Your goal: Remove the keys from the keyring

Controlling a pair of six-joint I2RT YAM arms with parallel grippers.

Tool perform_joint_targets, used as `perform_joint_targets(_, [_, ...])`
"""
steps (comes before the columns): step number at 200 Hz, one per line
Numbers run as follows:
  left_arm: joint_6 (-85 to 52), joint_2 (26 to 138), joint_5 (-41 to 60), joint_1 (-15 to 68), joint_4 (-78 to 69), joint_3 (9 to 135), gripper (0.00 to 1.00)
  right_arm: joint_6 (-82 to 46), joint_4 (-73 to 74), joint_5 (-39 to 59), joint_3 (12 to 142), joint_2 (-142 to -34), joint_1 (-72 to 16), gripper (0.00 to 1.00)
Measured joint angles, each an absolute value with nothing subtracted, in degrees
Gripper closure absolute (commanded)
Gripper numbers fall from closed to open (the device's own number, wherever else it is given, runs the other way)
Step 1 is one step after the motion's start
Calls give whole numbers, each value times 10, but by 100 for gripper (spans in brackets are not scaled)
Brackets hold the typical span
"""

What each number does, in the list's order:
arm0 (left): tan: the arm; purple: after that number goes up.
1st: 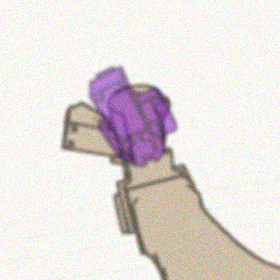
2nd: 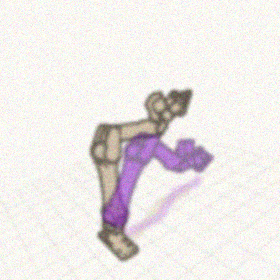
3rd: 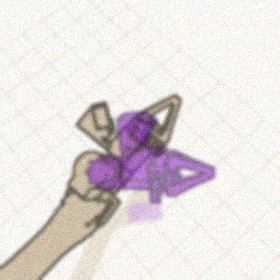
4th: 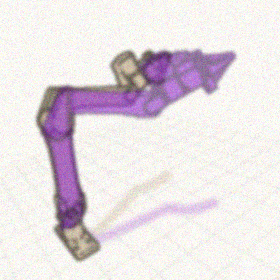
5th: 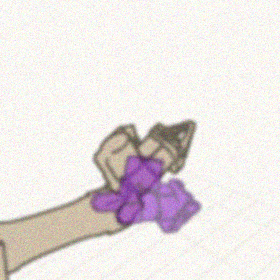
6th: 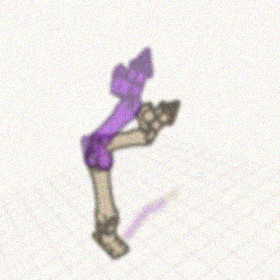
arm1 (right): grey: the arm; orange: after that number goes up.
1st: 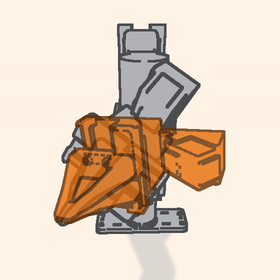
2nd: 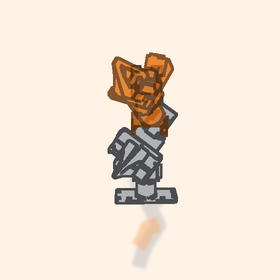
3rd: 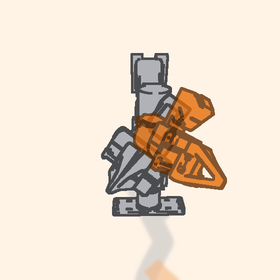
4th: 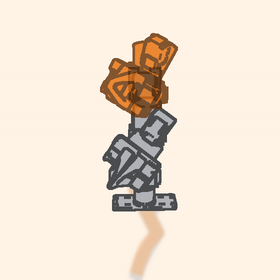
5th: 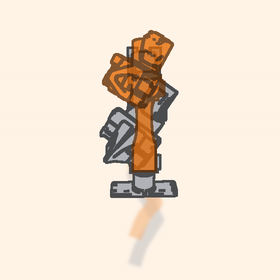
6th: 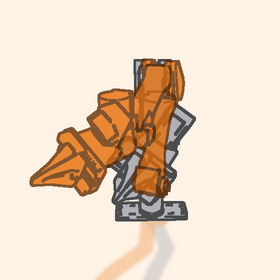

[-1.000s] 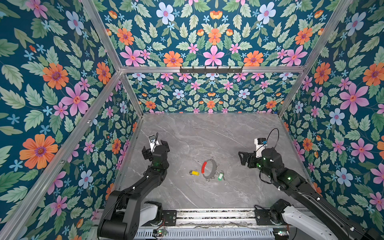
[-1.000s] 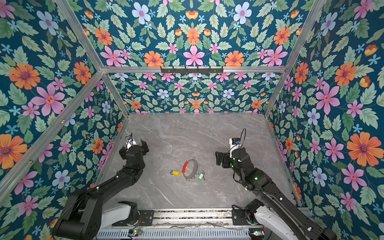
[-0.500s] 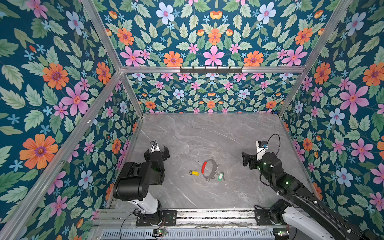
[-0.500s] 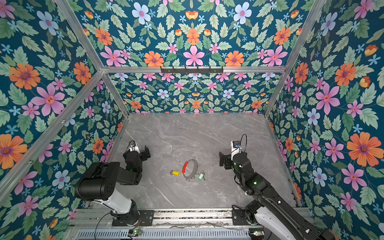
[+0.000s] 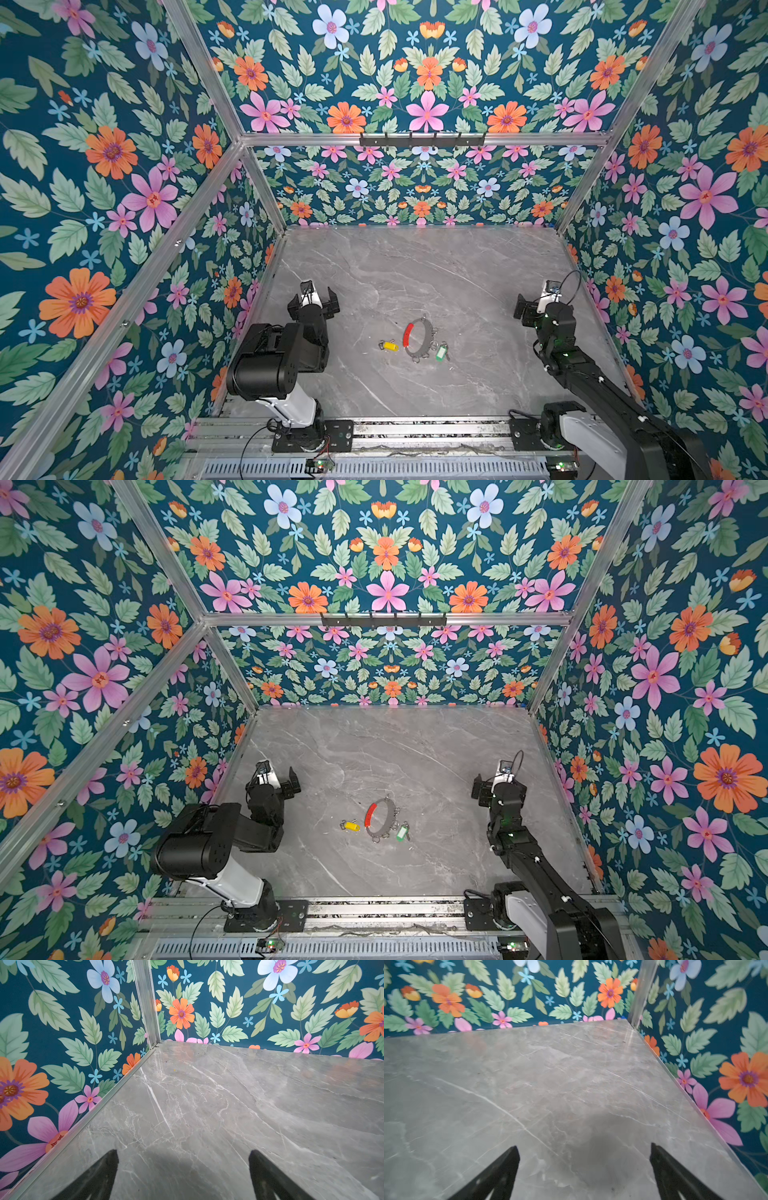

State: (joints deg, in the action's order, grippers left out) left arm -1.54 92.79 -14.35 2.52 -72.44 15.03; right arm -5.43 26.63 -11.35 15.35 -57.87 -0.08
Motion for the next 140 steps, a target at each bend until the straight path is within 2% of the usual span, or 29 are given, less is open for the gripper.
perform_joint_targets(33, [-15,928,-144,25,-728,150,0,-59,358,-45,152,-685,33,1])
perform_joint_targets(78, [-15,928,-144,25,-728,150,0,-58,473,-17,156,-815,35,1])
perform_joint_targets(140, [-15,930,-143,25,-728,154,0,-57,501,-4,171,-823,35,1])
